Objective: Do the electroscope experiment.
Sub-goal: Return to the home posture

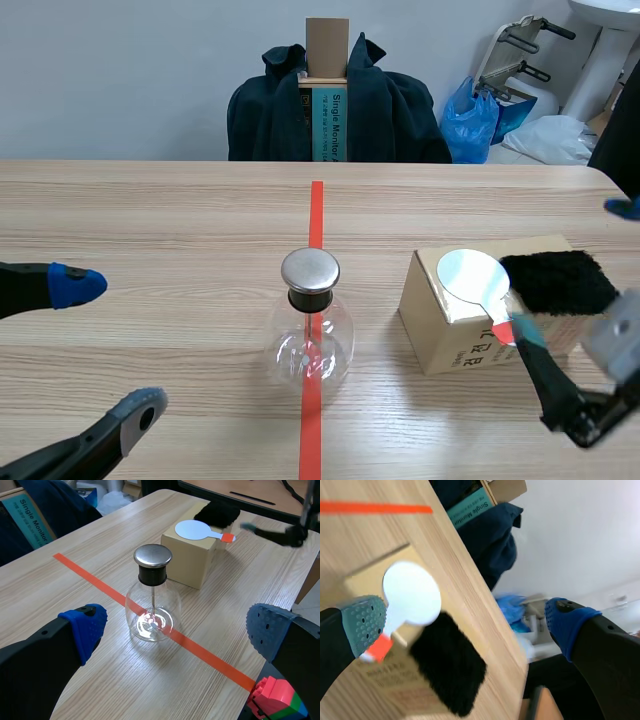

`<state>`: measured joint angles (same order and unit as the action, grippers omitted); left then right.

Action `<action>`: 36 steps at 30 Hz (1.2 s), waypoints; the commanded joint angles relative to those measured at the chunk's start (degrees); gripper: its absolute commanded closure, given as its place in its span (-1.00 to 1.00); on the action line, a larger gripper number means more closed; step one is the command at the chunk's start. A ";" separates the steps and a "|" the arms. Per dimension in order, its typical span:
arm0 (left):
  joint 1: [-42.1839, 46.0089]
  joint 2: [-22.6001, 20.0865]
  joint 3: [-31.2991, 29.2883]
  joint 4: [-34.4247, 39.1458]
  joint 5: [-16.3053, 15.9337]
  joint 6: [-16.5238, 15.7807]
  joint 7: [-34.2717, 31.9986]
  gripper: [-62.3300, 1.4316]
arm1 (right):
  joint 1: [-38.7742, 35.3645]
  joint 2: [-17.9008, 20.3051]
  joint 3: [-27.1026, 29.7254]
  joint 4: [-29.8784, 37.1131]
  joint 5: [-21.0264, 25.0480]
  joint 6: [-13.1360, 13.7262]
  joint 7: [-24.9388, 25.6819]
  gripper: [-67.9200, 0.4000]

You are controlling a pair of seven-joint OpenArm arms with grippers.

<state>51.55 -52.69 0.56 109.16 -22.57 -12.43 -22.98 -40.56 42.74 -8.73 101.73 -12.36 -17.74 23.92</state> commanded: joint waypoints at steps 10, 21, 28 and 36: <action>-0.28 0.28 -0.04 0.90 -0.42 0.74 -0.46 -0.92 | 15.85 1.33 0.13 11.43 17.75 16.57 -19.43 -1.00; -0.28 0.28 -0.04 0.87 -0.39 0.76 0.52 -0.92 | 19.30 -8.68 0.02 11.91 19.10 28.94 -24.24 -1.00; -0.28 0.28 -0.04 0.87 -0.39 0.76 0.50 -0.92 | 19.32 -10.43 0.02 11.91 20.39 32.41 -24.04 -1.00; -0.28 0.28 -0.04 0.87 -0.39 0.79 0.50 -0.92 | 19.45 -12.92 0.02 11.91 20.13 32.37 -23.98 -1.00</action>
<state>51.55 -52.71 0.56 109.16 -22.57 -11.57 -21.50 -21.63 29.21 -8.75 113.62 7.53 15.03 -1.15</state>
